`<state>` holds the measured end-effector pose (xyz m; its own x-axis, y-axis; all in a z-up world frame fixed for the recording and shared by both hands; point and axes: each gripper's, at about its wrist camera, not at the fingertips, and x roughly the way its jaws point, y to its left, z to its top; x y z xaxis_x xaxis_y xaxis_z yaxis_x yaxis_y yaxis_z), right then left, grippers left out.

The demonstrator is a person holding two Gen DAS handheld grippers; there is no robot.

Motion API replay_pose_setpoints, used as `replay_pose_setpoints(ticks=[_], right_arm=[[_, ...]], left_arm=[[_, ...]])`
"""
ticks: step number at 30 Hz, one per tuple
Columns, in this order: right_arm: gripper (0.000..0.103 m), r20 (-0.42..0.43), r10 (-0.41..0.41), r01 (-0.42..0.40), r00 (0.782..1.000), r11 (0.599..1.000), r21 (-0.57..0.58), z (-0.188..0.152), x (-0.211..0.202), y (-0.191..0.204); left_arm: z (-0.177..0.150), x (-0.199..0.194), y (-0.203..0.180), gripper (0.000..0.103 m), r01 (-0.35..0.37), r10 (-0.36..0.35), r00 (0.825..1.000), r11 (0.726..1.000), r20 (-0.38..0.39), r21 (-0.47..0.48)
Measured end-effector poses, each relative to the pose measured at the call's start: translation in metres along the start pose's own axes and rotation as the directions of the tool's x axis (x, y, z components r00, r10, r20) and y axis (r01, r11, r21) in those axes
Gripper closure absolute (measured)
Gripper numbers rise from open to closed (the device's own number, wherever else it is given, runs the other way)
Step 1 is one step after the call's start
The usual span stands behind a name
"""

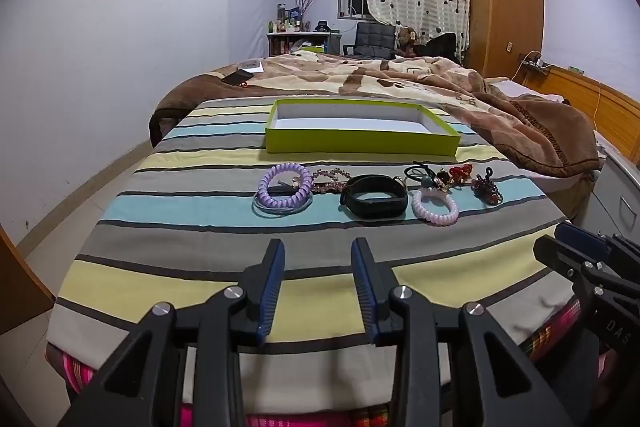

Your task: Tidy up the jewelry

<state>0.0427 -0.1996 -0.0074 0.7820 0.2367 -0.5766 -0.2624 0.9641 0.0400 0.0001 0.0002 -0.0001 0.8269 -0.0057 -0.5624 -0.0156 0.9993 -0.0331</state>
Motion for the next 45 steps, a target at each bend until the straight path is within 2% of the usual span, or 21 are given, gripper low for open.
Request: replay_pose_setpoints(ticks=[45], right_arm=[[0.061,0.001,-0.001,0.001,1.000,1.000,0.000,0.0004,-0.0028,0.0006]], left_arm=[[-0.0009,-0.0009,-0.0014,0.067,-0.001,0.001,1.000,1.000,-0.015,-0.003]])
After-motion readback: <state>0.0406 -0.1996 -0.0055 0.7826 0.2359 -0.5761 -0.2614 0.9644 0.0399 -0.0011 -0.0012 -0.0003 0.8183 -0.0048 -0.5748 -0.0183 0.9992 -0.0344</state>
